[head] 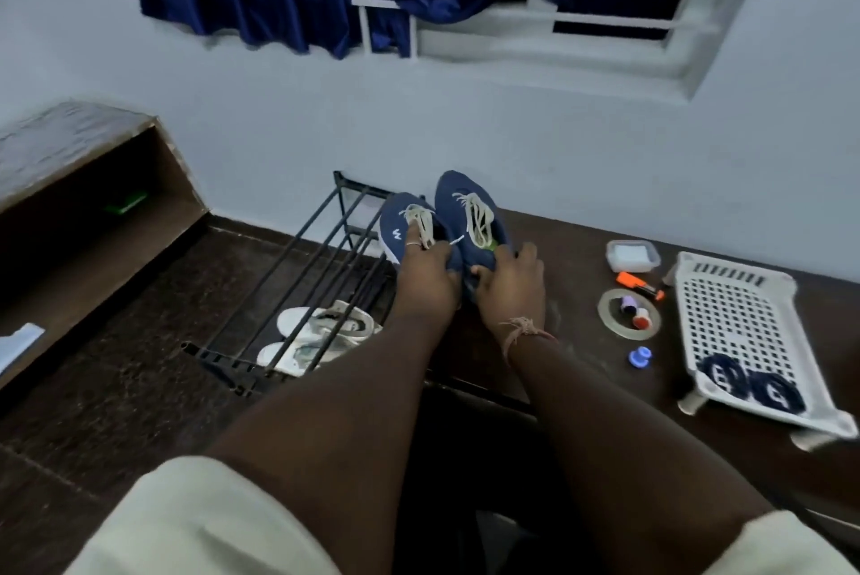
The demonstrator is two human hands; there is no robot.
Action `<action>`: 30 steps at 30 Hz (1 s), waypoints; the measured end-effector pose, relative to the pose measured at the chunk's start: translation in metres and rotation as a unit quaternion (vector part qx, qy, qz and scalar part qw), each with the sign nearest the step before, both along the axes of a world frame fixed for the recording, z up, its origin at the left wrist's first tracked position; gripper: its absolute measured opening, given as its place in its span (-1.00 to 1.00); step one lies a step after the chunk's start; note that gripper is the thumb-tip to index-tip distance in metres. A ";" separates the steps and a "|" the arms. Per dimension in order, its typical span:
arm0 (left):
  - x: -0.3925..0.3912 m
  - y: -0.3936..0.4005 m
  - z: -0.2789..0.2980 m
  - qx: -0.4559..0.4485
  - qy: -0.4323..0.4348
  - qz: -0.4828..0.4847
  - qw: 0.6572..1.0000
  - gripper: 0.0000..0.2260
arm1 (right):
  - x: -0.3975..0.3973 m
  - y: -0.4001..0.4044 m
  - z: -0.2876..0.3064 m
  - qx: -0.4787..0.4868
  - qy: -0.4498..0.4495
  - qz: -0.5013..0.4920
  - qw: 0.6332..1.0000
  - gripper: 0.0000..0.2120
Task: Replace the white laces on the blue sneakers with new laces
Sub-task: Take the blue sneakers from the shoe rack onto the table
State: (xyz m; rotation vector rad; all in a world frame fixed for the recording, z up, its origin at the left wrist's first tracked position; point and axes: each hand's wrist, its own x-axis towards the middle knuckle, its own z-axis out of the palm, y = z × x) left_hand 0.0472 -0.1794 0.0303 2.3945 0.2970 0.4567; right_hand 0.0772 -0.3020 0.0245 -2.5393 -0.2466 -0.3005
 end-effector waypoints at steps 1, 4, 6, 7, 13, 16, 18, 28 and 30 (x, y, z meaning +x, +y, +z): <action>0.003 -0.013 0.000 -0.003 0.002 -0.015 1.000 -0.90 | 0.000 -0.014 -0.001 -0.001 -0.002 -0.013 1.000 -0.78; 0.012 -0.042 -0.006 -0.009 -0.010 -0.084 0.996 -0.92 | -0.001 -0.050 -0.008 0.002 -0.003 -0.052 0.999 -0.77; 0.017 -0.056 -0.011 -0.001 -0.013 -0.118 0.993 -0.98 | -0.001 -0.066 -0.016 0.005 -0.002 -0.077 0.997 -0.73; 0.019 -0.063 -0.014 0.005 -0.006 -0.127 0.992 -0.93 | -0.002 -0.073 -0.022 0.008 0.001 -0.085 0.996 -0.72; 0.028 -0.073 -0.062 0.032 0.035 -0.200 0.979 -0.92 | -0.010 -0.101 -0.063 0.000 0.036 -0.098 0.994 -0.68; 0.027 -0.066 -0.082 0.050 0.033 -0.186 0.981 -0.91 | -0.014 -0.102 -0.071 -0.010 0.046 -0.094 0.994 -0.66; 0.031 -0.061 -0.083 0.042 -0.008 -0.151 0.988 -0.80 | -0.010 -0.100 -0.065 -0.044 0.067 -0.083 0.993 -0.63; 0.091 -0.049 -0.070 -0.129 0.053 -0.029 0.990 -0.65 | 0.059 -0.112 -0.021 -0.154 0.328 0.066 0.930 -0.38; 0.096 -0.046 -0.069 -0.087 0.088 -0.049 0.991 -0.66 | 0.057 -0.111 -0.022 -0.163 0.320 0.062 0.931 -0.42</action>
